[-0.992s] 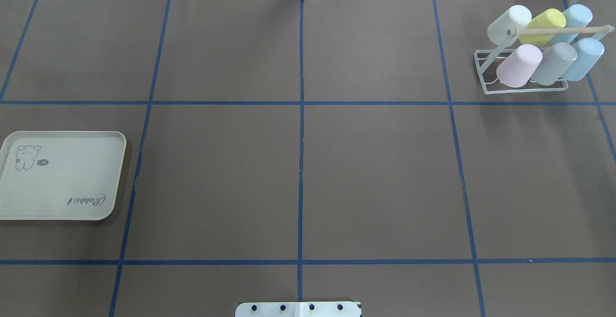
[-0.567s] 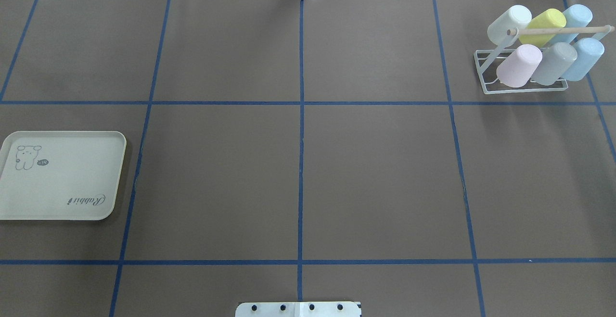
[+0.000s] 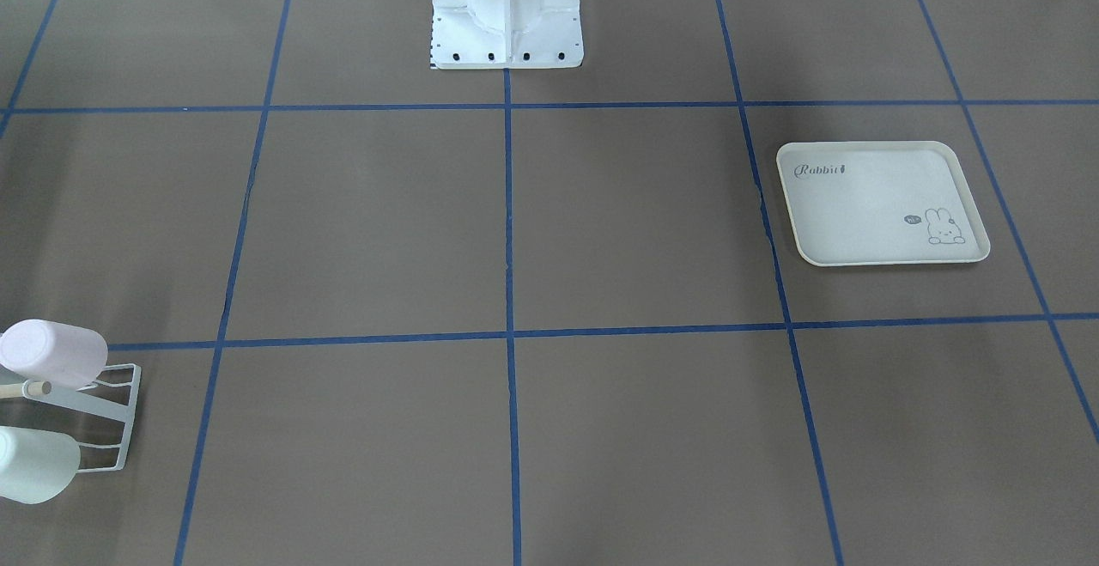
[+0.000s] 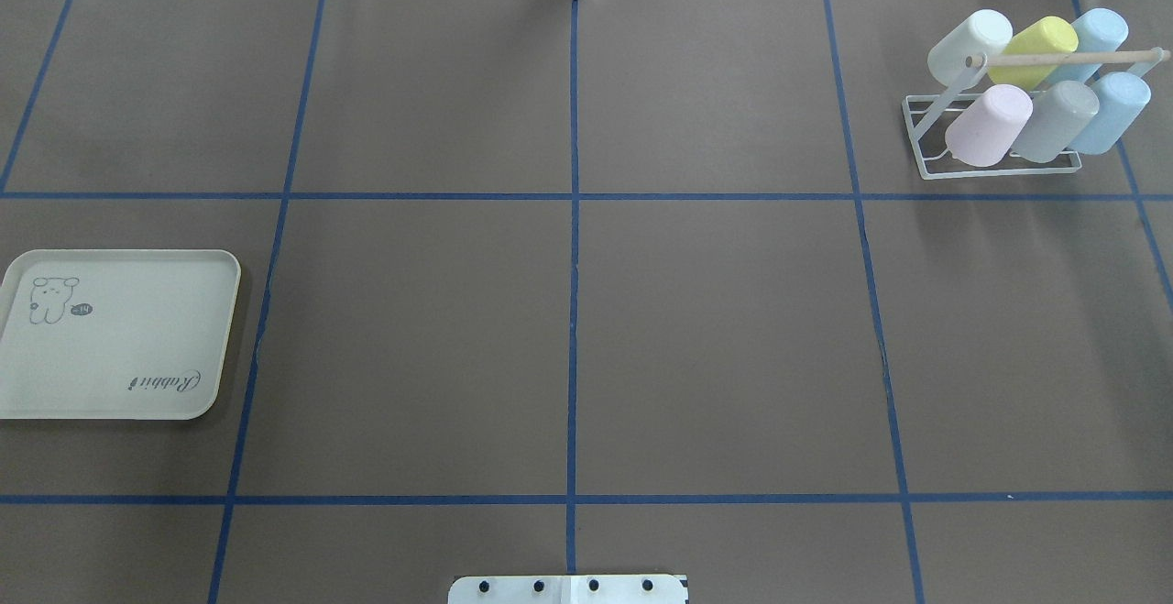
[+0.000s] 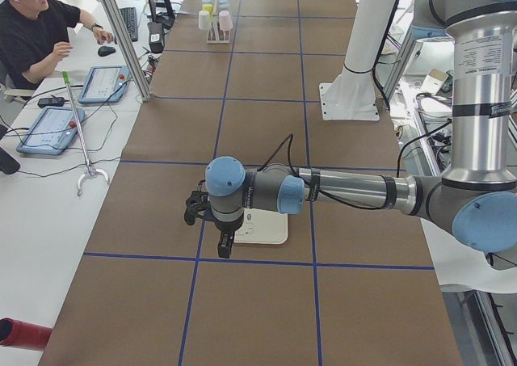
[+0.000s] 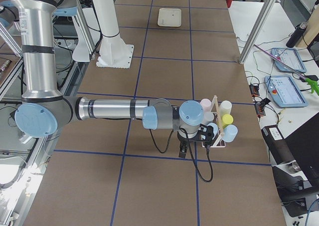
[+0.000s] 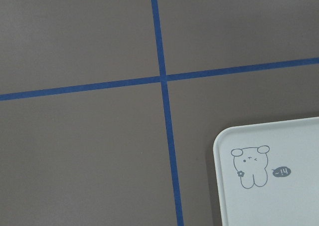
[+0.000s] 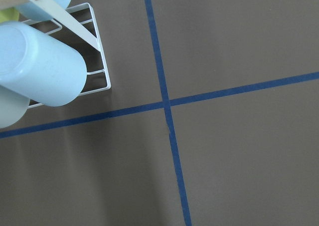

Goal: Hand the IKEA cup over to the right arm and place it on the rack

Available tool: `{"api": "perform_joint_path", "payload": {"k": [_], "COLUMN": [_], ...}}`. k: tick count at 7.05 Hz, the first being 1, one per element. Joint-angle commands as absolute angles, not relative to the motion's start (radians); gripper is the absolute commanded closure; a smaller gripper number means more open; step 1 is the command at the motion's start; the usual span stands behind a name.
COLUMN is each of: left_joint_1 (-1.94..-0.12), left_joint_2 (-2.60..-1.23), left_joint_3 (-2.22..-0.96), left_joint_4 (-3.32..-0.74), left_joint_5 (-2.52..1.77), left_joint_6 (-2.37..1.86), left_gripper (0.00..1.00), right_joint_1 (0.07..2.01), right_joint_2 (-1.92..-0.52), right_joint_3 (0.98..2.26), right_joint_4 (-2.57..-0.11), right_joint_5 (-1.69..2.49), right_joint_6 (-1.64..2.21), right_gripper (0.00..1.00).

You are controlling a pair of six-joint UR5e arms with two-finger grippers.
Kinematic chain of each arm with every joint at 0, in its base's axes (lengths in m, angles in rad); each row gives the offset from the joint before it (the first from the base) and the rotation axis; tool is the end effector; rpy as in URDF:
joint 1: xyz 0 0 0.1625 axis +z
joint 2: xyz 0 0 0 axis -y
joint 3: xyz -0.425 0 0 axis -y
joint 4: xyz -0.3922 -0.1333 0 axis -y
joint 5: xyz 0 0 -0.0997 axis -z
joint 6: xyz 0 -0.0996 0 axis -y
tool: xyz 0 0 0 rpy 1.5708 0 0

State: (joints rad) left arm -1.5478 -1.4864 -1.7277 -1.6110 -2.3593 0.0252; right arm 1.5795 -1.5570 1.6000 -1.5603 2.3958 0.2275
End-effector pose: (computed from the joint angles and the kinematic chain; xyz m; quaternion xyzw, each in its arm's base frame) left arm -0.0520 -0.4636 0.6161 0.0524 0.3835 0.0438 0.9210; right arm 0.0645 -0.5003 0.6328 -0.0194 -0.4010 0.0973 0.9107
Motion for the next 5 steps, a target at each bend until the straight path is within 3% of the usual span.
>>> {"api": "perform_joint_path", "payload": {"k": [1, 5], "left_joint_1": [-1.548, -1.551], "left_joint_2": [-1.480, -1.474], "left_joint_3": [-1.733, -1.733], "left_joint_4": [-1.608, -1.603], "left_joint_5": [-2.358, -2.355], "left_joint_6": [0.140, 0.216], "left_gripper": [0.00, 0.00], "right_joint_1": [1.580, 1.580], "right_joint_2": [-1.555, -1.557], "right_joint_3": [1.600, 1.597], "right_joint_4": [-1.562, -1.563], "right_joint_5": [2.393, 2.395], "right_joint_6": [0.239, 0.239], "right_gripper": [0.00, 0.00]}}
